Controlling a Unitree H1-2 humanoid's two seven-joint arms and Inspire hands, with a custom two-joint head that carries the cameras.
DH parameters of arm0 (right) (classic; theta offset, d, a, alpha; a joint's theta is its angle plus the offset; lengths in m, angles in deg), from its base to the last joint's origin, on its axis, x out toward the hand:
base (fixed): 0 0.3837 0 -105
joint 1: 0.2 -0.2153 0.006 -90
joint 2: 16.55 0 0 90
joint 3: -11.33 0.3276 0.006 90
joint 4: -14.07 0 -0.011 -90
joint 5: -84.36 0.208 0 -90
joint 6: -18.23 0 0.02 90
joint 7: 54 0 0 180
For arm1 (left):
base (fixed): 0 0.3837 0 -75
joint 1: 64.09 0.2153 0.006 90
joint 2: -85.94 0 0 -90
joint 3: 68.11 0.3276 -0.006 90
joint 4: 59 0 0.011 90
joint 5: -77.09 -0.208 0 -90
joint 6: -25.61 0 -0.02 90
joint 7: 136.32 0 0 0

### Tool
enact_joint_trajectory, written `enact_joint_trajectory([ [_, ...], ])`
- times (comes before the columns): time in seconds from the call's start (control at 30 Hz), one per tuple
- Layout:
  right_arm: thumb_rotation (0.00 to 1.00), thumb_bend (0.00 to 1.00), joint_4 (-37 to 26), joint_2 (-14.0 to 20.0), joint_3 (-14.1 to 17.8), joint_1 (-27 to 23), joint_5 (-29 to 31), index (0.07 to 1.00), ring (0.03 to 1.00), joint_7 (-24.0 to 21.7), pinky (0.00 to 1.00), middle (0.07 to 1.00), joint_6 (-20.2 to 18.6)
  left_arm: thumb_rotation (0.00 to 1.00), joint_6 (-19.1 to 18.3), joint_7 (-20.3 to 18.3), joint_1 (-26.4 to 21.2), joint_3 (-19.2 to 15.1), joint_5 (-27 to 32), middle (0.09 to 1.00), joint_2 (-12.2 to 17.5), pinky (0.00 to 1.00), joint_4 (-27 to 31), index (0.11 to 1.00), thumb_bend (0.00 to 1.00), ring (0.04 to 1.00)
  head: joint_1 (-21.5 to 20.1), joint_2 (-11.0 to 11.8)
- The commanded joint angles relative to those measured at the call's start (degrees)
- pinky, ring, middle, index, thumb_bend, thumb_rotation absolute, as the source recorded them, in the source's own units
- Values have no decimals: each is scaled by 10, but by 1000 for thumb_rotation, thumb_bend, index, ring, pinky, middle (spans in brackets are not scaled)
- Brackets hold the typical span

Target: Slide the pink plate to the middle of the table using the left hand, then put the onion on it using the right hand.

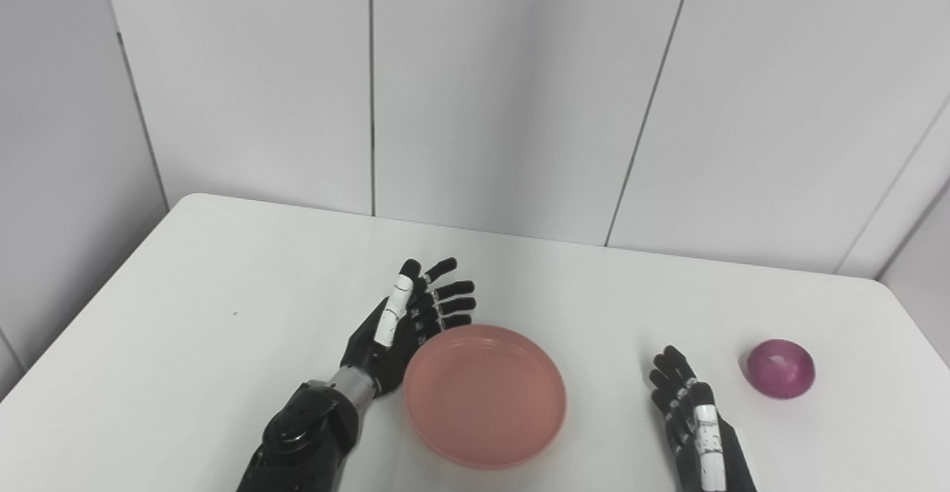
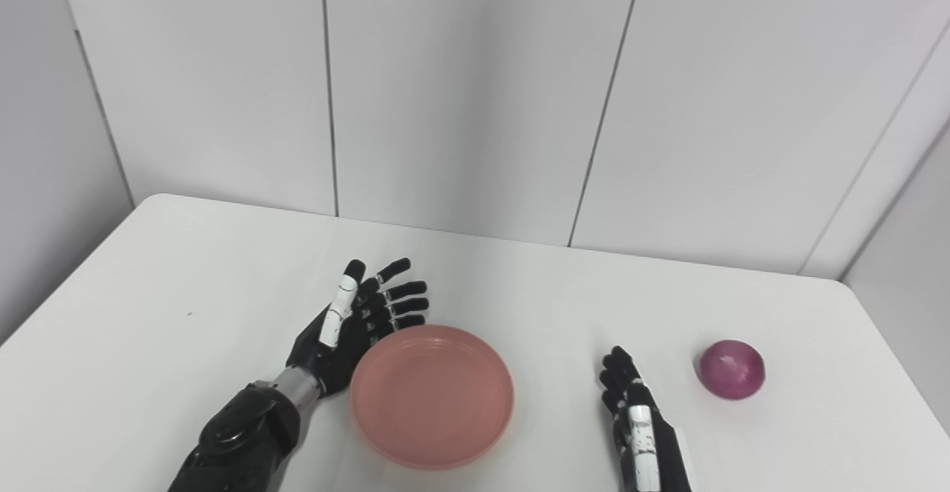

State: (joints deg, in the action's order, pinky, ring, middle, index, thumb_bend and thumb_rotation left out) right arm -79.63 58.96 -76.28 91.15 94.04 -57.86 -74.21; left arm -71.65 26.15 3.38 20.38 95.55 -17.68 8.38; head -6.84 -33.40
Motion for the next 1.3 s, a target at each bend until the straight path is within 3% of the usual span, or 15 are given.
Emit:
enact_joint_trajectory([
  [0.0,891,823,23,-16,-10,30,-3,907,940,6,972,912,-32,896,-48,11,19,7,-9,771,-2,738,-12,862,778,760,1,-1],
  [0.23,888,834,15,-31,-19,31,-13,901,939,20,970,905,-37,872,-61,21,24,10,-12,762,-12,745,-4,858,788,752,-25,-1],
  [0.6,833,904,27,-33,-24,28,-25,901,939,27,975,905,-26,884,-37,15,13,5,-13,768,4,769,-42,877,791,767,-52,14],
  [0.8,802,850,-33,-25,-38,33,-53,897,916,26,932,899,-46,881,-23,7,6,-1,-11,768,9,753,-63,876,797,762,-67,20],
  [1.03,687,853,-132,35,-51,7,-209,895,838,49,772,852,-100,870,-3,-7,-7,-6,-10,780,9,752,-99,878,807,768,-79,38],
  [1.17,609,906,-153,76,-41,-17,-271,909,837,49,727,861,-116,871,10,-5,-10,-7,-14,768,7,749,-113,874,801,759,-83,42],
  [1.27,594,947,-161,100,-37,-28,-316,910,851,48,754,872,-135,879,17,-8,-11,-8,-12,765,8,756,-119,879,790,757,-92,51],
])
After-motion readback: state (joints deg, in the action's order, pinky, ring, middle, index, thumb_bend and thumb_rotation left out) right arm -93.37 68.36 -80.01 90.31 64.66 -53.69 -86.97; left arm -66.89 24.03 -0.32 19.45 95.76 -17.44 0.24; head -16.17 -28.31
